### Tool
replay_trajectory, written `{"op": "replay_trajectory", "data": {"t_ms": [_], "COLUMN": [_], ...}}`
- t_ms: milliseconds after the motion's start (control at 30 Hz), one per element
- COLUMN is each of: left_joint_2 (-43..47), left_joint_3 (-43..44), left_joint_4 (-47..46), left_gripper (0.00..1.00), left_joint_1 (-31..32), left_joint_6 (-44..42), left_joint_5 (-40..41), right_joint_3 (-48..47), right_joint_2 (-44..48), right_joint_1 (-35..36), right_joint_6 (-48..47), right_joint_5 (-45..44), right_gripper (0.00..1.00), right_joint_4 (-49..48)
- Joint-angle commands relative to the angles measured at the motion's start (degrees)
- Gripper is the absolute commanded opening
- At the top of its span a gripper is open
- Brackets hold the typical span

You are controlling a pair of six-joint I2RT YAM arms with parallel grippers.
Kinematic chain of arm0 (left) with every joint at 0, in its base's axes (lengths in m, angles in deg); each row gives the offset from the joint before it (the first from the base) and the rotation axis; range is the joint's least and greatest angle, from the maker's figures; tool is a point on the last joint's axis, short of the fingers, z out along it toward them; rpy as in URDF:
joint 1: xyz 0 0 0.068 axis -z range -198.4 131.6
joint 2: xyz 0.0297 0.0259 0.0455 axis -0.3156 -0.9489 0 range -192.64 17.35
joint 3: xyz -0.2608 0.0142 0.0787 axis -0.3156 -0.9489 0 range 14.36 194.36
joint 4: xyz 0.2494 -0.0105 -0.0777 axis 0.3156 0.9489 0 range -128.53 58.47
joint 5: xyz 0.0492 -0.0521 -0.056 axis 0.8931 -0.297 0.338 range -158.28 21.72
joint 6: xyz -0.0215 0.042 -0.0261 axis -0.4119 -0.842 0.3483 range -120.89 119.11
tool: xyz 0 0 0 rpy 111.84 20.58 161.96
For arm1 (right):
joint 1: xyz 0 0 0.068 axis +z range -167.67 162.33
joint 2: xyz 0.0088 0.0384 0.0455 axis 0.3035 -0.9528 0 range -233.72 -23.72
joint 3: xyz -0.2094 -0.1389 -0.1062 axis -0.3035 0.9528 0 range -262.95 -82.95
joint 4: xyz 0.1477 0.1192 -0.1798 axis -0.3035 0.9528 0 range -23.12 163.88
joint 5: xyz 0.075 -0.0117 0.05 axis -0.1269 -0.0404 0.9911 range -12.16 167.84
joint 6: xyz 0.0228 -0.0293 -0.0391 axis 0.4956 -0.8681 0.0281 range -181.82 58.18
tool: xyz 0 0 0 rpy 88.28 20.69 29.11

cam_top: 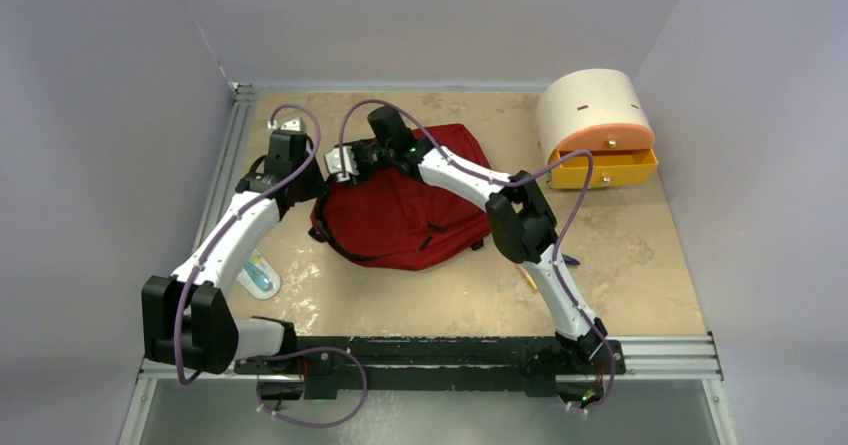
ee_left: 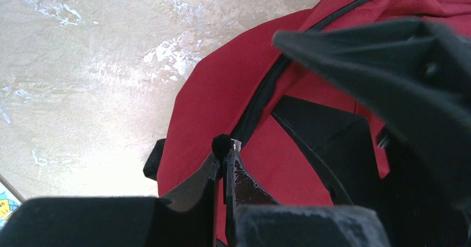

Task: Pack the student bag
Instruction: Zip the student bag at the center of the board.

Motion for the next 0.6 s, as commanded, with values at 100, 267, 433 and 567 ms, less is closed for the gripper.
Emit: {"op": "replay_trajectory", "data": {"t_ms": [100, 267, 433, 567], "left_joint_2": [2.14, 2.19, 2.53, 3.31], "left_joint_3": [-0.29, 0.23, 1.15, 1.19], "left_joint_4": [-1.37, -1.3, -0.5, -0.15], "left_gripper": [0.0, 0.0, 0.0, 0.0], "left_joint_1": [-0.32, -0.31, -0.4, -0.48], "left_joint_6": [0.88, 0.63, -0.02, -0.35], "left_joint_5": [-0.05, 0.7, 2.27, 2.78], "right_joint_3": [-2.94, -2.44, -1.31, 2.73], "right_joint_2": [-0.7, -0.25, 0.65, 2.78], "right_joint_1": [0.64, 0.55, -0.29, -1.61], "right_joint_6": [5.69, 12.49, 23.13, 31.26], "right_joint_5": [-0.58, -1.46, -5.63, -10.9], "right_gripper": [0.23, 0.06, 0.0, 0.0], "right_joint_4": [-4.73, -7.76, -13.75, -20.29]}}
